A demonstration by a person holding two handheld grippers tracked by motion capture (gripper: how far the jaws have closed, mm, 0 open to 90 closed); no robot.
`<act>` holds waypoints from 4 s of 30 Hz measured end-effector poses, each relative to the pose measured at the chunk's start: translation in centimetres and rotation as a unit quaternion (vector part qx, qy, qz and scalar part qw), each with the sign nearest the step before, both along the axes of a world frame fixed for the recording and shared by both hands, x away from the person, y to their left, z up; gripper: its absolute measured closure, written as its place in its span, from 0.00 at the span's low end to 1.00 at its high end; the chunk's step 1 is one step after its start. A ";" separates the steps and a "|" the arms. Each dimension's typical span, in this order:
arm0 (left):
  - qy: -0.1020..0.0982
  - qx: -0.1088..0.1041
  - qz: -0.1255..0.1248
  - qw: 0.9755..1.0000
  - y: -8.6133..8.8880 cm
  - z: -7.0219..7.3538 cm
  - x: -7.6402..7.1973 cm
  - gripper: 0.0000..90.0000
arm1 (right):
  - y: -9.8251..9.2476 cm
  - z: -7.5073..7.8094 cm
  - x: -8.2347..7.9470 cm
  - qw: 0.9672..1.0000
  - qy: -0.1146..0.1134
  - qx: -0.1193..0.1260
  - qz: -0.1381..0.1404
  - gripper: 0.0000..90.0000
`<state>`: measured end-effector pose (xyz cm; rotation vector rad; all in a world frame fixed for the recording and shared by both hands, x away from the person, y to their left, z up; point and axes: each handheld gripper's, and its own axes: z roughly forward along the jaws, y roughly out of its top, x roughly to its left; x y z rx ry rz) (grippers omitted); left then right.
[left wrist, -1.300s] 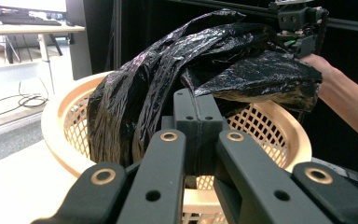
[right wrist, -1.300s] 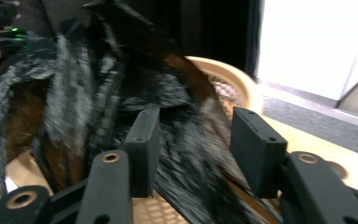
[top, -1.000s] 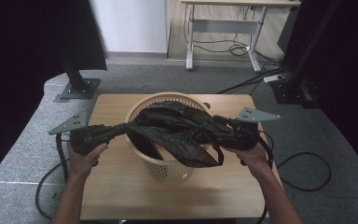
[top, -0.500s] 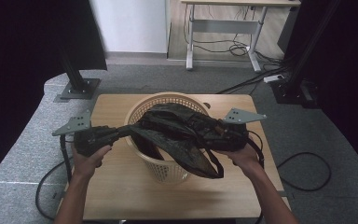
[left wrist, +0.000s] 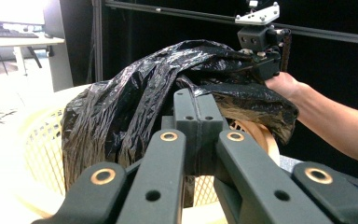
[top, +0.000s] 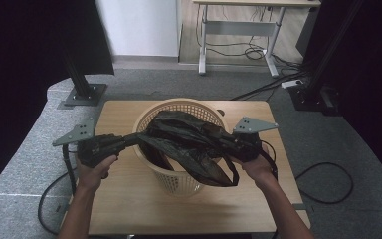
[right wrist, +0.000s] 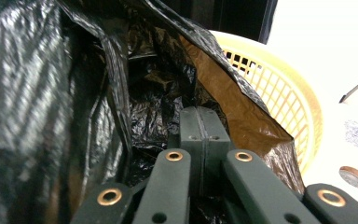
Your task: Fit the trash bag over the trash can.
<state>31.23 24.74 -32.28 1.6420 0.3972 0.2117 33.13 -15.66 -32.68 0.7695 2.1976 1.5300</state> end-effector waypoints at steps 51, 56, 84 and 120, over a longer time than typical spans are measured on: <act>0.023 0.070 -0.020 0.997 -1.9 2.5 6.6 0.65 | 0.7 2.2 2.1 0.996 -0.068 0.020 0.045 0.99; 0.017 0.083 -0.032 0.996 -2.7 2.3 6.3 0.62 | 1.3 2.2 2.1 0.996 -0.069 0.027 0.047 0.99; 0.017 0.082 0.000 0.996 -3.3 2.0 5.4 1.00 | 0.6 1.8 1.5 0.996 -0.069 0.044 0.045 0.99; 0.063 0.014 0.093 0.994 2.3 -0.1 3.5 1.00 | -11.3 -1.4 -0.1 0.993 -0.083 0.081 0.003 0.99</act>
